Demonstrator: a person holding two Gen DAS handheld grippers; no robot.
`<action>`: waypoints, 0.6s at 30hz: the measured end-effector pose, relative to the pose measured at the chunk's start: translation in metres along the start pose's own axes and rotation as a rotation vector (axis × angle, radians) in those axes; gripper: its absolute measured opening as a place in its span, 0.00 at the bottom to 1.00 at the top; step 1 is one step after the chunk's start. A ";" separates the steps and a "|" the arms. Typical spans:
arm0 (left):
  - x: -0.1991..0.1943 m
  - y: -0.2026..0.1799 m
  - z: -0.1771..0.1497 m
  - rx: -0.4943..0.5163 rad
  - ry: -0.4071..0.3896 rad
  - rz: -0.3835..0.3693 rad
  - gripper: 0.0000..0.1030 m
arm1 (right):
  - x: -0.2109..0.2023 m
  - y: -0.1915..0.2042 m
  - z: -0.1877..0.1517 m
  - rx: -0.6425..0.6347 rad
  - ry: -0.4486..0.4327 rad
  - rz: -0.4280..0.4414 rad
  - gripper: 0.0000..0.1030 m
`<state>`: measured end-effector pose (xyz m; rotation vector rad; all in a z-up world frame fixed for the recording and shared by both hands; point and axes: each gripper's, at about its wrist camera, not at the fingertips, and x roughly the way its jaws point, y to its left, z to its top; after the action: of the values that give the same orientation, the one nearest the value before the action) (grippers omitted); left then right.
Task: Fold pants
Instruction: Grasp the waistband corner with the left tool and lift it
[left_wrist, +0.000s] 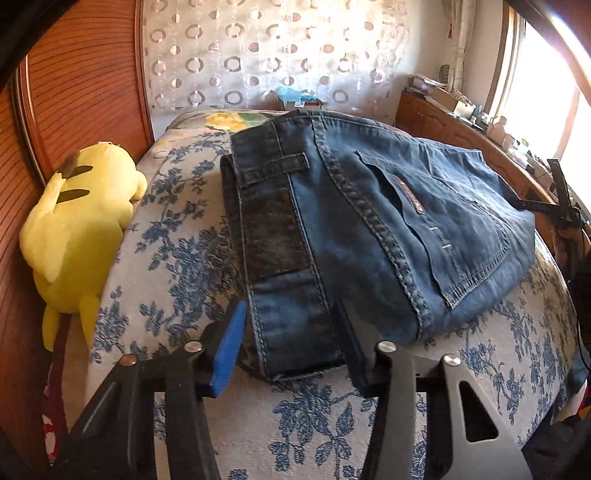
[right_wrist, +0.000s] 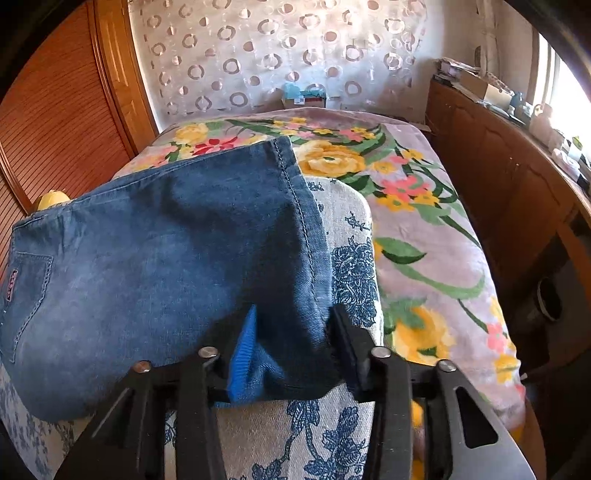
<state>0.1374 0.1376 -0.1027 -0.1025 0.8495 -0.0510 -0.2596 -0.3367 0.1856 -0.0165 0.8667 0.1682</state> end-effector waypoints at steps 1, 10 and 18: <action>0.000 -0.001 -0.001 0.001 -0.003 -0.001 0.45 | 0.000 0.002 0.000 -0.001 0.004 0.014 0.23; -0.006 -0.015 0.000 0.083 -0.024 -0.016 0.07 | -0.026 0.012 -0.008 0.014 -0.051 -0.009 0.17; -0.028 -0.005 0.010 0.112 -0.091 0.018 0.06 | -0.076 0.030 -0.030 -0.010 -0.124 -0.048 0.15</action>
<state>0.1263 0.1358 -0.0741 0.0079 0.7547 -0.0768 -0.3349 -0.3207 0.2255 -0.0358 0.7411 0.1277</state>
